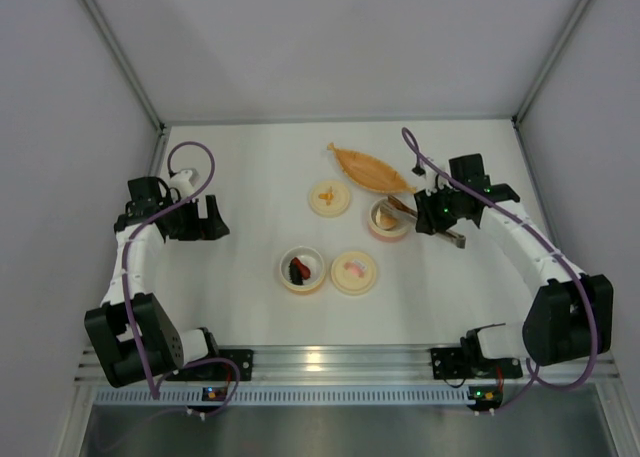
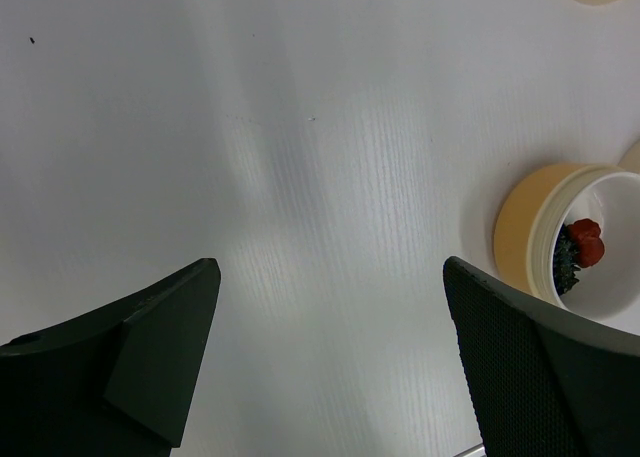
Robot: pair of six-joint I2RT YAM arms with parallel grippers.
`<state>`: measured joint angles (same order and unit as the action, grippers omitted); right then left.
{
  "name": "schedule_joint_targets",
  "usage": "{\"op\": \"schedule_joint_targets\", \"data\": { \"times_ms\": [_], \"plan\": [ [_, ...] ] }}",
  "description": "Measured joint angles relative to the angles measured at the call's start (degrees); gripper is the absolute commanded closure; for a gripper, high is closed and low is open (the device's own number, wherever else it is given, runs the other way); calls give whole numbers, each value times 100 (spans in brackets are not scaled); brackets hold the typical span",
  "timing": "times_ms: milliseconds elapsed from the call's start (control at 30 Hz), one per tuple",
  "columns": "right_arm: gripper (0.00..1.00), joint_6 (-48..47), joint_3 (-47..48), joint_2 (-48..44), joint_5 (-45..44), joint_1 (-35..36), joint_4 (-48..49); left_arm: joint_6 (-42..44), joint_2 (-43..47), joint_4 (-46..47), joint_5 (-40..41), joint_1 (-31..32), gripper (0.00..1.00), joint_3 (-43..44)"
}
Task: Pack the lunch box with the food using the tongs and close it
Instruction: Place the fake food in the packing box.
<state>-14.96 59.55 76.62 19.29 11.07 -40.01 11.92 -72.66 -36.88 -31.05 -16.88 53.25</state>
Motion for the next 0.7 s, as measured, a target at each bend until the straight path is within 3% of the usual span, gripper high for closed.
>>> {"op": "schedule_joint_targets", "data": {
  "times_ms": [333, 700],
  "plan": [
    [54, 26, -26, 0, 2, 0, 2, 2, 0, 0, 0, 0, 2, 0],
    [53, 68, 223, -7, 7, 0, -98, 2, 0, 0, 0, 0, 2, 0]
  ]
}}
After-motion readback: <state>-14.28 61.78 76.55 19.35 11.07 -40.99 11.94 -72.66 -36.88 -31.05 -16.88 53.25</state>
